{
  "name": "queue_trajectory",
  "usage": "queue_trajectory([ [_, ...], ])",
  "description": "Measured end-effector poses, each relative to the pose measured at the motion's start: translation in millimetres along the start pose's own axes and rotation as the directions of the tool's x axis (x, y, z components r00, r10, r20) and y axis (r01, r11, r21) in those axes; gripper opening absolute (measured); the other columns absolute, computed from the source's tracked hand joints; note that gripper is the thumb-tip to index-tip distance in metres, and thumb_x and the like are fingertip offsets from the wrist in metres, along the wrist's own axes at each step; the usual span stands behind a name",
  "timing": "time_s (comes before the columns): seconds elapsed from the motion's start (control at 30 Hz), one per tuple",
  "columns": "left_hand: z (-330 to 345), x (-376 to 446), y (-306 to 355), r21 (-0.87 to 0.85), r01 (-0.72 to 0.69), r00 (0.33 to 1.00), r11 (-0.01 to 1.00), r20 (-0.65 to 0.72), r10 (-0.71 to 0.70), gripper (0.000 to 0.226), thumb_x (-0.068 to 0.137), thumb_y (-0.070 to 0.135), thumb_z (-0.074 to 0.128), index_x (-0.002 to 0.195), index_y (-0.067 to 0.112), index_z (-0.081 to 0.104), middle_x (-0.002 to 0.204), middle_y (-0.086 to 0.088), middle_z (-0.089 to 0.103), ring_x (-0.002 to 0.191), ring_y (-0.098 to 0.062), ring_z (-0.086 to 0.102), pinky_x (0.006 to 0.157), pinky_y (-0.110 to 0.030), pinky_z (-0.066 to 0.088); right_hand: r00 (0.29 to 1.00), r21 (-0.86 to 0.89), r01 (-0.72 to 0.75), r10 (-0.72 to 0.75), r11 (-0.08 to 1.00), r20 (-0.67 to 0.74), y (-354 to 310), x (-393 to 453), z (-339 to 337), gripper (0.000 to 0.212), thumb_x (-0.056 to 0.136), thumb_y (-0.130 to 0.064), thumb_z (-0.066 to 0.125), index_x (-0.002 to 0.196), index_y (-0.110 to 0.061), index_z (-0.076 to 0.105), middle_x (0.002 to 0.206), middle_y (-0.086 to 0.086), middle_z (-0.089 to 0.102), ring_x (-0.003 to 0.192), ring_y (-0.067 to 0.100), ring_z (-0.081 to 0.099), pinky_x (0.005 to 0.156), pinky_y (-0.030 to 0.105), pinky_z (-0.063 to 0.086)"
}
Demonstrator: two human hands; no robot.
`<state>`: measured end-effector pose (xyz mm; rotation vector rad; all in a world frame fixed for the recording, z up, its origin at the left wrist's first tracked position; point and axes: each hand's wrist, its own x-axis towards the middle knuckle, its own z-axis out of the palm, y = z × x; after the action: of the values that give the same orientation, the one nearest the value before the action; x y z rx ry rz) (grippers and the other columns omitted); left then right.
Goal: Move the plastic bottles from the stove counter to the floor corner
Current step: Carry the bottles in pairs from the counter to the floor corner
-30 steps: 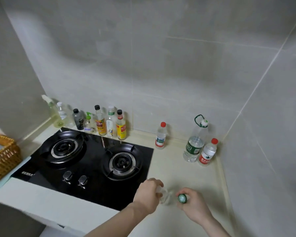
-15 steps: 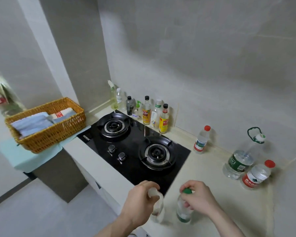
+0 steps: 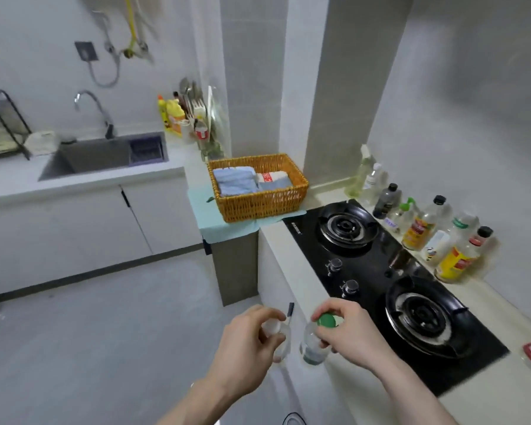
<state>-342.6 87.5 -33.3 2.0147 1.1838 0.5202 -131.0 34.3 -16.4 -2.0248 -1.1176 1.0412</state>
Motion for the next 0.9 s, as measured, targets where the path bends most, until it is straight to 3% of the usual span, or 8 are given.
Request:
queue_trajectory([
  [0.2, -64.6, -21.4, -62.4, -0.050, 0.136, 0.980, 0.989, -0.137, -0.142, 0.020, 0.087, 0.026, 0.071, 0.101, 0.039, 0.067, 0.093, 0.028, 0.062, 0.071, 0.000, 0.061, 0.064, -0.008, 0.039, 0.986, -0.076, 0.112, -0.101, 0.991, 0.134, -70.5, 36.0, 83.2, 0.023, 0.073, -0.006, 0.066, 0.081, -0.026, 0.072, 0.102, -0.006, 0.072, 0.058, 0.016, 0.074, 0.057, 0.030, 0.056],
  [0.4, -120.5, -41.7, -103.7, -0.133, 0.264, 0.914, 0.955, -0.281, -0.292, 0.022, 0.086, 0.022, 0.073, 0.101, 0.037, 0.068, 0.082, 0.018, 0.065, 0.065, -0.002, 0.064, 0.062, -0.007, 0.042, 0.939, -0.147, 0.257, -0.212, 0.955, 0.271, -134.0, 59.3, 151.1, 0.024, 0.073, -0.008, 0.070, 0.079, -0.031, 0.070, 0.093, -0.006, 0.073, 0.068, 0.020, 0.074, 0.057, 0.030, 0.057],
  [0.6, -164.5, -46.9, -141.9, -0.177, 0.360, 0.826, 0.916, -0.395, -0.401, 0.019, 0.087, 0.022, 0.072, 0.102, 0.035, 0.069, 0.092, 0.020, 0.065, 0.067, -0.004, 0.064, 0.061, -0.006, 0.042, 0.850, -0.179, 0.393, -0.283, 0.902, 0.444, -186.4, 87.4, 205.9, 0.019, 0.078, -0.009, 0.073, 0.079, -0.027, 0.070, 0.087, -0.001, 0.074, 0.062, 0.016, 0.075, 0.054, 0.024, 0.054],
  [0.9, -214.5, -18.3, -192.3, -0.206, 0.544, 0.661, 0.814, -0.492, -0.566, 0.020, 0.086, 0.027, 0.071, 0.101, 0.039, 0.068, 0.087, 0.022, 0.063, 0.079, 0.002, 0.061, 0.067, -0.009, 0.044, 0.695, -0.165, 0.511, -0.293, 0.843, 0.656, -251.2, 159.3, 268.0, 0.014, 0.082, -0.011, 0.073, 0.083, -0.024, 0.070, 0.099, -0.010, 0.071, 0.063, 0.014, 0.076, 0.058, 0.028, 0.055],
])
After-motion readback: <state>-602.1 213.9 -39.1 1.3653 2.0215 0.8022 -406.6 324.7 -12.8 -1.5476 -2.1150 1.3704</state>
